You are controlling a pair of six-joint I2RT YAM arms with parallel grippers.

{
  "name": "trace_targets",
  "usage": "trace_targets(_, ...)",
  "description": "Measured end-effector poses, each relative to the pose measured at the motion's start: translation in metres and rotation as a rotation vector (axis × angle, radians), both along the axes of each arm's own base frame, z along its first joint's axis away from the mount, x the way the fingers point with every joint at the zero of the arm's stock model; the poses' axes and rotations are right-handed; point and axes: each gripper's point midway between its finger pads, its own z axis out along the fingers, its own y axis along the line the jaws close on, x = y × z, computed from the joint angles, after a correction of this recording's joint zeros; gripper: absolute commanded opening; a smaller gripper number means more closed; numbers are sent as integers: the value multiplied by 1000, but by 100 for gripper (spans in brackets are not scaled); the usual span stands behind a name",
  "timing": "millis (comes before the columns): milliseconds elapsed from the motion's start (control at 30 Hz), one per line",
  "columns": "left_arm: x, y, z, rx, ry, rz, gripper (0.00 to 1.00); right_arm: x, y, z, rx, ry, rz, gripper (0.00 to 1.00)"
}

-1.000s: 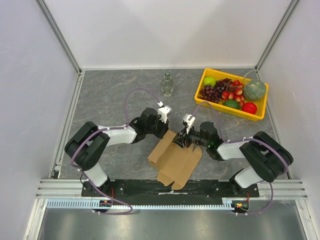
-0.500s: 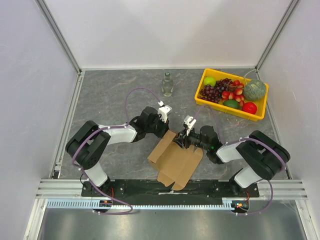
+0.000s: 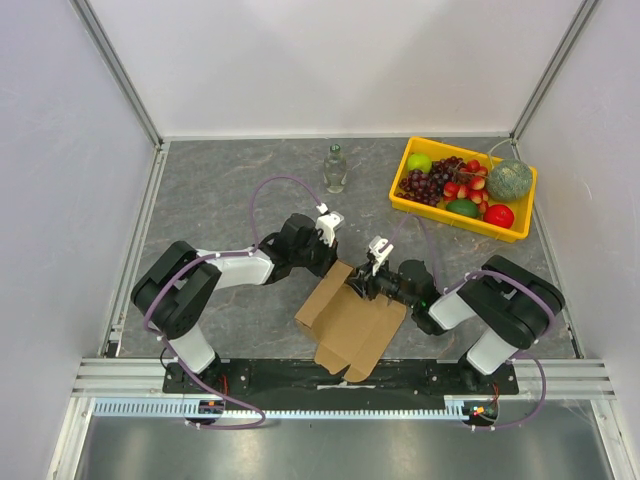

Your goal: Fold the paper box

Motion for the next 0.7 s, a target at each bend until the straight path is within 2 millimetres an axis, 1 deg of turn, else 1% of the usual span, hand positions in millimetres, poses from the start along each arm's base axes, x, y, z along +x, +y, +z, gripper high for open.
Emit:
trace_targets(267,0,0,0,-1,1,-2,14,5,0,3,5,-27,-65,33)
trace_targets(533,-2,1,-2,1,7,-4,14,10,-2,0,-3,-36,-113,29)
trace_targets(700,-6,1,-3,-3,17,-16,13,13,0,1,-7,-40,-127,27)
